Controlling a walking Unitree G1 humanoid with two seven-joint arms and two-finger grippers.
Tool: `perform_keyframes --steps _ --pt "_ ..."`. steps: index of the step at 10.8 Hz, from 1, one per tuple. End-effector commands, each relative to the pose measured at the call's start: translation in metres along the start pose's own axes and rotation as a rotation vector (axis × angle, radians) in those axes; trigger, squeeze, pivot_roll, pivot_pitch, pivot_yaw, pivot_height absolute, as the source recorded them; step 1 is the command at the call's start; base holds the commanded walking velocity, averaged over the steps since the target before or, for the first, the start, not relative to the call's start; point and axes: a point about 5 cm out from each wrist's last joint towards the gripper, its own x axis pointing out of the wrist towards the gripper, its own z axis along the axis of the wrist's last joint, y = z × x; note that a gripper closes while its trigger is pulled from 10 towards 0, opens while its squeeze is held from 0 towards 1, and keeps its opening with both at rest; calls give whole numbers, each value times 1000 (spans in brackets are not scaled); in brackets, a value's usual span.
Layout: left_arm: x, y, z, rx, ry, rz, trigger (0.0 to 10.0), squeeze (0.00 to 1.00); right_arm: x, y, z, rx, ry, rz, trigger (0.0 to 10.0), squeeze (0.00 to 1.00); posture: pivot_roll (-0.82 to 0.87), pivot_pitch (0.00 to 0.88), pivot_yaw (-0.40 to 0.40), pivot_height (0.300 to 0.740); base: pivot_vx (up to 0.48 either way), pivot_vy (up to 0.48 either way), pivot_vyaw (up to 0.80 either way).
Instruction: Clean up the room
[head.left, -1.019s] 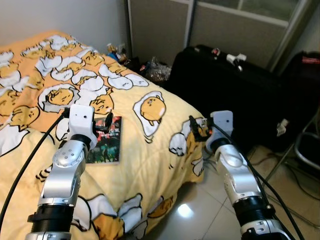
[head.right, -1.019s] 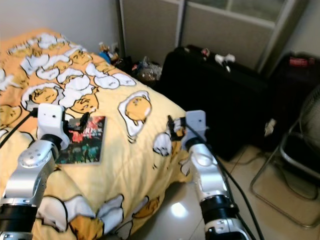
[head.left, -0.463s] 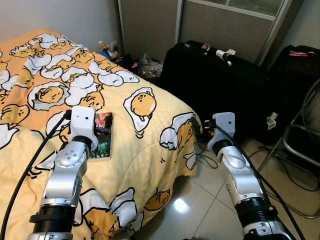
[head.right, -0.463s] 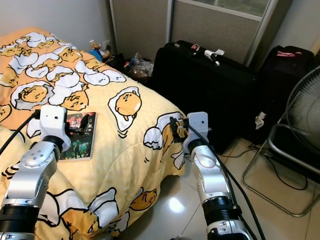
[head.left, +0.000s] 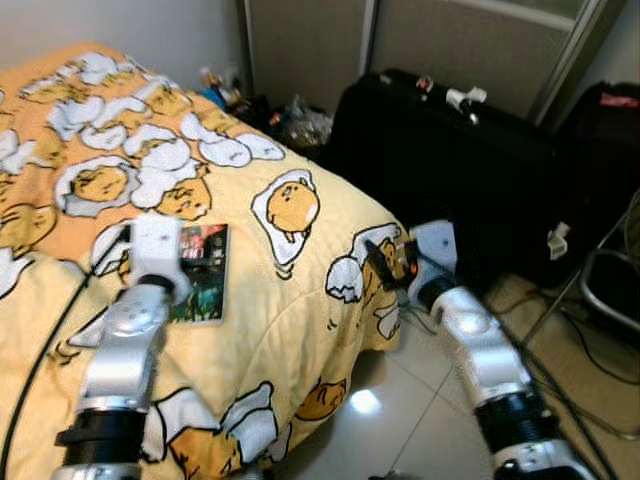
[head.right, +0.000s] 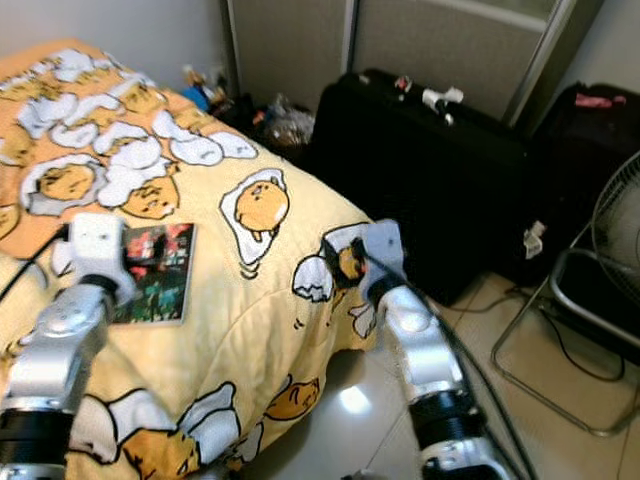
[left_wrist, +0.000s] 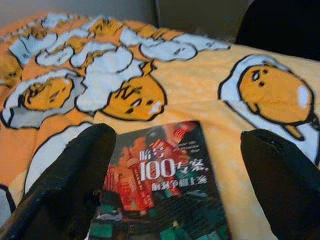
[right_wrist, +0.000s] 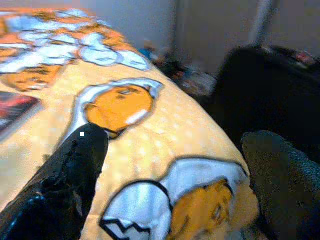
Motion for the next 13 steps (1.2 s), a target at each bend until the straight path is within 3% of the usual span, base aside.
perform_keyframes --steps 1,4,6,7,8,9,12,13 --pt "0 10 -6 -4 36 -7 10000 1000 -1 -1 11 -17 -21 56 10000 0 7 0 -20 740 0 0 0" --pt "26 33 -1 58 98 4 10000 1000 -2 2 20 -19 -8 198 10000 0 -24 0 -16 740 0 0 0" --pt "40 42 3 51 138 -18 10000 1000 -1 8 27 21 7 307 10000 0 -54 0 -7 740 0 0 0" --pt "45 48 -6 59 223 -45 10000 71 -1 13 34 36 29 406 10000 0 -87 0 3 740 0 0 0" --pt "42 58 -25 66 316 -34 10000 0 -5 20 38 44 67 520 10000 0 -106 0 -9 740 0 0 0" --pt "39 65 -32 41 341 -10 10000 0 -8 24 38 42 78 549 10000 0 -112 0 -14 740 0 0 0" --pt "31 80 -49 48 415 64 10000 0 -20 34 32 85 126 559 10000 0 -131 45 -32 740 0 0 0" --pt "29 79 -56 12 446 50 10000 0 -24 37 31 94 141 556 10000 0 -140 50 -30 740 0 0 0"
